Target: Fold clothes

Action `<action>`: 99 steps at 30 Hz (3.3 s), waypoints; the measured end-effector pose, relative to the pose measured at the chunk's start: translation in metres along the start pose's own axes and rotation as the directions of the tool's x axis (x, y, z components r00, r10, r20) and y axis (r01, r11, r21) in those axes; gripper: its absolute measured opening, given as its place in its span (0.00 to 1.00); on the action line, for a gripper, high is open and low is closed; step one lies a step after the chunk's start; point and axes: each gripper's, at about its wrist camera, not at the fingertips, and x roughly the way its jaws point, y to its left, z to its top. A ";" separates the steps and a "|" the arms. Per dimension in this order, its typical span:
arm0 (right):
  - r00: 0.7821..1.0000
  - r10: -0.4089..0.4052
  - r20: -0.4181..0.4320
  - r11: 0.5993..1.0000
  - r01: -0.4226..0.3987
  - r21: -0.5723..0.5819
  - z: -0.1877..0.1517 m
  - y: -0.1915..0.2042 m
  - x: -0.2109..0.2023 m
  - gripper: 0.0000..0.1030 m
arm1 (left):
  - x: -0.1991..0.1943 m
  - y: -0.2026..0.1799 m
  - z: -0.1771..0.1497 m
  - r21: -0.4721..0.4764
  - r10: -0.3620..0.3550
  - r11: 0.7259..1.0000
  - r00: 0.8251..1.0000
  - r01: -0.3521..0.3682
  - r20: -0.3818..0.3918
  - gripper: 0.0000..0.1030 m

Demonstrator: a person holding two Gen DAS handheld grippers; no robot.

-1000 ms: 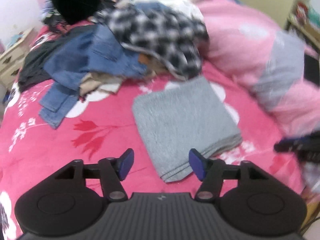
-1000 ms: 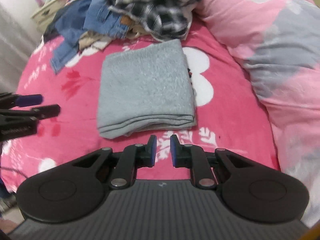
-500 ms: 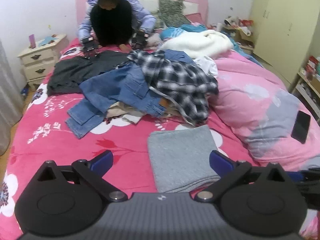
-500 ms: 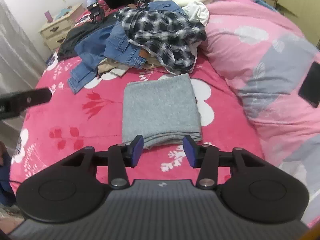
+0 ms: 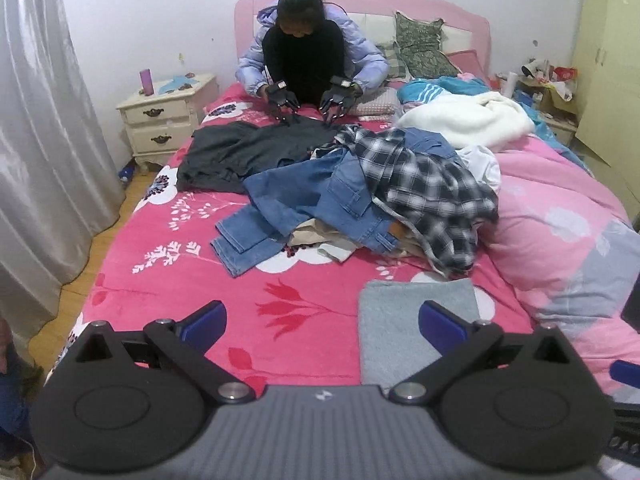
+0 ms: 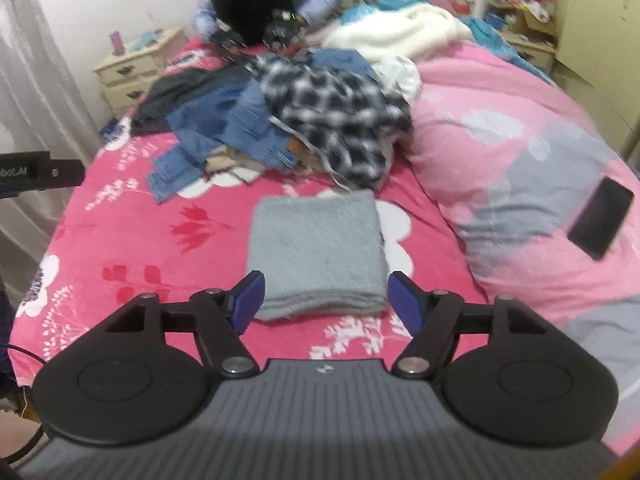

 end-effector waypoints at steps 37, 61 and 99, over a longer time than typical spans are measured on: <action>0.976 -0.120 -0.180 0.992 0.125 0.017 -0.006 0.014 0.030 0.82 | 0.029 -0.016 -0.038 -0.099 -0.118 0.990 0.967 0.097 -0.228 0.99; 0.982 0.143 -0.125 0.989 -0.146 -0.019 -0.020 -0.050 0.252 0.80 | 0.309 -0.005 -0.125 -0.309 -0.183 0.949 0.909 0.064 -0.374 0.99; 0.831 -0.010 -0.556 0.885 -0.251 -0.391 0.011 0.129 0.394 0.73 | 0.344 0.004 -0.166 -0.412 -0.670 0.718 0.718 0.561 -0.191 0.56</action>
